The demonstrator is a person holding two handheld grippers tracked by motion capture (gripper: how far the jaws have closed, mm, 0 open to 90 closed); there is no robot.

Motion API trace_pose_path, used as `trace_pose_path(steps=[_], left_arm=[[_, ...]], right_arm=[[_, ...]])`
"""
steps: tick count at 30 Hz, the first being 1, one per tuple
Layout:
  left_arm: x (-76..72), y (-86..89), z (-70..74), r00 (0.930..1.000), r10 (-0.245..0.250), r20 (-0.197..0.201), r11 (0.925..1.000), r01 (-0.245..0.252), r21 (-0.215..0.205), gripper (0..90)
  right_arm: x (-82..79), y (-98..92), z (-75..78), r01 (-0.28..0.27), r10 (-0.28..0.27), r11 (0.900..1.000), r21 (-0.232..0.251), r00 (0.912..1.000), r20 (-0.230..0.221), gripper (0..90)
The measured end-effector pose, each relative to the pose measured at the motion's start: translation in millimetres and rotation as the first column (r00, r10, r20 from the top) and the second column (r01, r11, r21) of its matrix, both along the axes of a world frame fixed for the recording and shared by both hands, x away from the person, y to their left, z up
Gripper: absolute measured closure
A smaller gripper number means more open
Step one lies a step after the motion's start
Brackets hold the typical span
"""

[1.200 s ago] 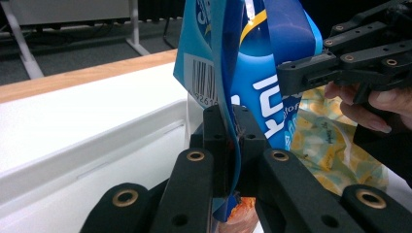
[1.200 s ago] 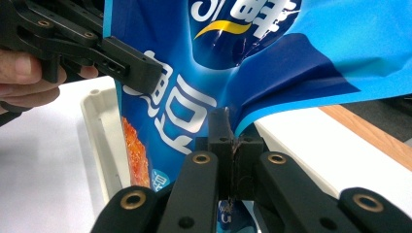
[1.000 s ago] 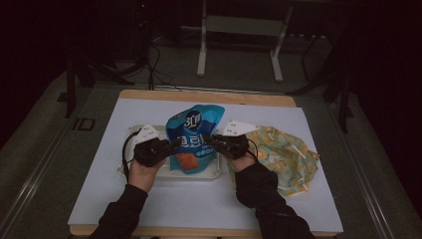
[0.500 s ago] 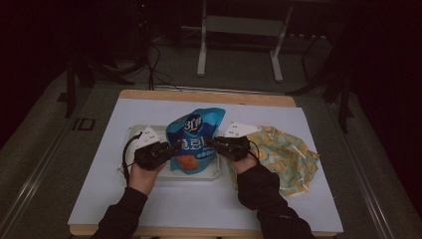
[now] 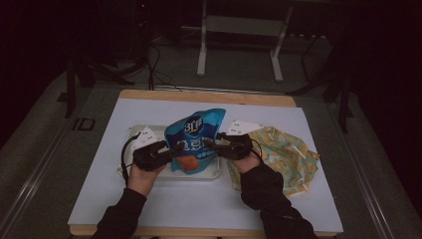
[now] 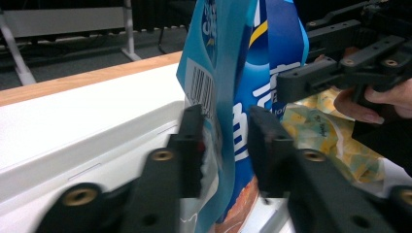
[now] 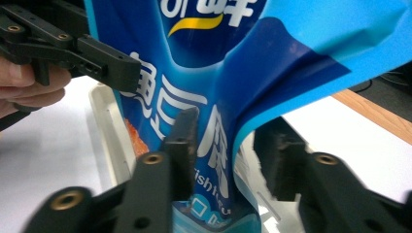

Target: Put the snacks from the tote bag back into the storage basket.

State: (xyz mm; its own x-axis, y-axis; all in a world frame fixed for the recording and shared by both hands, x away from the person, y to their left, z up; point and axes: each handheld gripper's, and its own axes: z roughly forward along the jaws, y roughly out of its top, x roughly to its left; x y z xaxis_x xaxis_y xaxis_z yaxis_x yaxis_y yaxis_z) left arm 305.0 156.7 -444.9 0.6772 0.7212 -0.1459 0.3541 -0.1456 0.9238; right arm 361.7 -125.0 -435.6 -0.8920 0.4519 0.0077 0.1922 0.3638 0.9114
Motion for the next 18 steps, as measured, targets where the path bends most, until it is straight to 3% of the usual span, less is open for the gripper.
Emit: trace_pose_path(steps=[4, 6, 9, 12, 13, 14, 18], left_arm=[[-0.6, 1.5, 0.4, 1.0000, 0.003, -0.001, 1.0000, -0.003, -0.010, 55.0], [-1.4, 2.2, 0.4, 0.9999, 0.014, 0.001, 0.9999, -0.014, -0.008, 45.6], [-1.7, 1.5, -0.8, 0.9999, 0.012, -0.004, 0.9999, -0.012, 0.006, 39.1], [-2.9, 1.8, -2.6, 1.0000, 0.002, -0.005, 1.0000, -0.002, 0.007, 20.6], [-3.2, 2.4, -3.6, 0.9996, -0.027, -0.002, 0.9996, 0.027, 0.011, 20.6], [-3.4, 2.7, -4.2, 0.9993, -0.036, -0.002, 0.9992, 0.036, 0.017, 12.7], [-3.0, 5.8, -7.8, 0.9991, -0.032, -0.028, 0.9994, 0.033, 0.014, 6.2]], right_arm=[[-2.5, -2.0, 3.9, 0.000, 0.000, 1.000, -0.006, 0.9999, 0.011, 47.1], [-2.4, -2.6, 5.0, 0.008, -0.008, 1.000, -0.012, 0.9999, 0.014, 39.3], [-2.3, -4.1, 5.9, 0.017, -0.017, 1.000, -0.007, 0.9998, 0.011, 35.7], [-0.9, -9.9, 7.8, 0.023, -0.022, 0.999, 0.027, 0.9997, -0.009, 27.1], [-1.0, -10.7, 8.1, 0.027, -0.027, 0.999, 0.029, 0.9996, -0.009, 25.1], [-1.1, -12.1, 8.4, 0.029, -0.029, 0.999, 0.026, 0.9996, -0.006, 22.7], [-2.1, -17.8, 9.1, 0.021, -0.021, 0.999, 0.035, 0.9998, -0.008, 17.3]])
